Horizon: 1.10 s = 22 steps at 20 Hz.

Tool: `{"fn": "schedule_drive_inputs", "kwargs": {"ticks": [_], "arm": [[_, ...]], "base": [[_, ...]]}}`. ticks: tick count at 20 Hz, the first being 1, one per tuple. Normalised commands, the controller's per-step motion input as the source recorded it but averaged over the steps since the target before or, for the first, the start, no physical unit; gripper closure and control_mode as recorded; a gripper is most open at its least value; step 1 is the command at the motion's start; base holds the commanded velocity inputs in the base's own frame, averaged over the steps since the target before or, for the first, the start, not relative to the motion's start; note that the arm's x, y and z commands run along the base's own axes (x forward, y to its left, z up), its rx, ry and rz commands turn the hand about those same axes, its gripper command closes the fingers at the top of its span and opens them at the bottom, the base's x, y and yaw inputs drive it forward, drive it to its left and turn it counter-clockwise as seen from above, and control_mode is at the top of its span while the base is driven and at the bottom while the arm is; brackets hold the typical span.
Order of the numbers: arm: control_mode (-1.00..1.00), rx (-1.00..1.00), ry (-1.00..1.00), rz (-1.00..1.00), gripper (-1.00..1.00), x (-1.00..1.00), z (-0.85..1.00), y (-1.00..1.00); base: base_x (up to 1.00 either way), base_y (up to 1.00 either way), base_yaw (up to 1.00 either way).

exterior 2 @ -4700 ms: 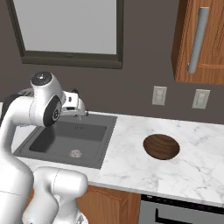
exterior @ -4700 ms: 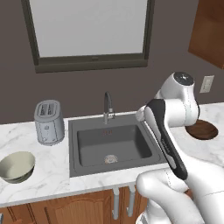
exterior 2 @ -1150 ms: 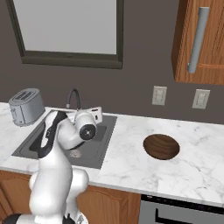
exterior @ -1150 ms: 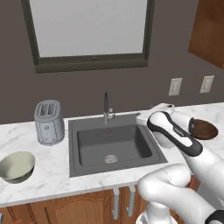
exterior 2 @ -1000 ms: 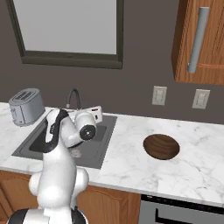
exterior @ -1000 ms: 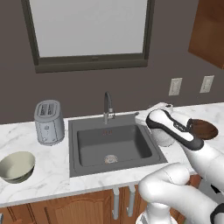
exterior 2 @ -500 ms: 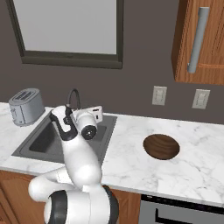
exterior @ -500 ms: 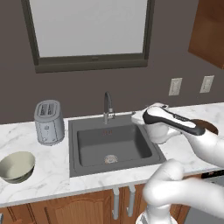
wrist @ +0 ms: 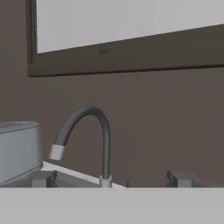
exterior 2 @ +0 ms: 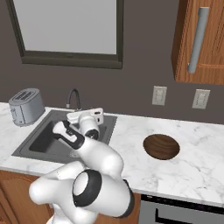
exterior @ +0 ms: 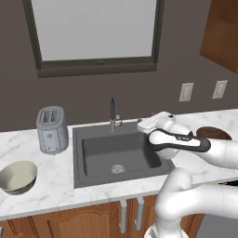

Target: Rinse each bowl for a few seconds and place them down in the sink or on the counter.

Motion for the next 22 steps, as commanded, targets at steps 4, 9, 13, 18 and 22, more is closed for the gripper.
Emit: {"fn": "schedule_drive_inputs", "kwargs": {"ticks": [4, 9, 13, 18, 22], "arm": [[-1.00, 0.02, 0.00, 0.05, -1.00, 0.04, -0.11, 0.00], [-1.00, 0.00, -0.01, 0.04, -1.00, 0.12, -0.09, 0.00], [-1.00, 0.00, -0.01, 0.05, -1.00, 0.00, -0.01, 0.00], [-1.00, 0.00, 0.00, 0.04, -1.00, 0.01, 0.00, 0.02], [-1.00, 0.00, 0.01, 0.03, -1.00, 0.02, 0.00, 0.06]], "base": [[0.00, 0.00, 0.00], [0.00, 0.00, 0.00], [0.00, 0.00, 0.00], [0.00, 0.00, 0.00], [0.00, 0.00, 0.00]]}}
